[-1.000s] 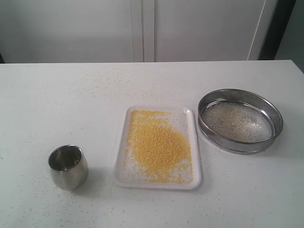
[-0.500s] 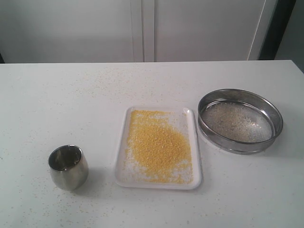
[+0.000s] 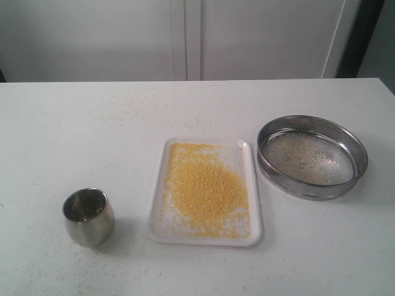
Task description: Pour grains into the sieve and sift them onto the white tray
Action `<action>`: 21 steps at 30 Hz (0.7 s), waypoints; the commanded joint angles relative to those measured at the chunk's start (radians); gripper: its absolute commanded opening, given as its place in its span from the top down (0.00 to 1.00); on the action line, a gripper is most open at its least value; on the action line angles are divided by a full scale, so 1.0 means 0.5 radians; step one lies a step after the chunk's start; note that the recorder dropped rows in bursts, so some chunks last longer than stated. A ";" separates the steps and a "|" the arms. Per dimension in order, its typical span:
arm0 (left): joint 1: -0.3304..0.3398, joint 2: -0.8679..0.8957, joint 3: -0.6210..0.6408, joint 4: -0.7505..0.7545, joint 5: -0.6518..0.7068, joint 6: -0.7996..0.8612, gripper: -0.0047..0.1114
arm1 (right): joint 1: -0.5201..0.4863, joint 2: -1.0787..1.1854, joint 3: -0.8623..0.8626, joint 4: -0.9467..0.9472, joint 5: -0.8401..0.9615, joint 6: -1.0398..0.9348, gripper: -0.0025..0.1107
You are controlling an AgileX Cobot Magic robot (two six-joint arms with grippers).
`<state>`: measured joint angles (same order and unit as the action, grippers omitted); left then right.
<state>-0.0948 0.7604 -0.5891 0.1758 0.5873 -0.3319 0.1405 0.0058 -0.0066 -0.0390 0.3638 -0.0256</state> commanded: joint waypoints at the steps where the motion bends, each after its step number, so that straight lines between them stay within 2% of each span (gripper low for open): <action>1: 0.005 -0.049 -0.008 -0.038 0.013 0.033 0.96 | 0.008 -0.012 0.013 -0.012 -0.028 0.007 0.98; 8: 0.005 -0.078 -0.008 -0.264 0.013 0.380 0.96 | 0.008 -0.012 0.013 -0.012 -0.028 0.007 0.98; 21: 0.005 -0.146 -0.008 -0.391 0.013 0.599 0.96 | 0.008 -0.012 0.013 -0.012 -0.028 0.007 0.98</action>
<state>-0.0948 0.6966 -0.5891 0.0000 0.5873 -0.0523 0.1405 0.0058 -0.0066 -0.0390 0.3638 -0.0256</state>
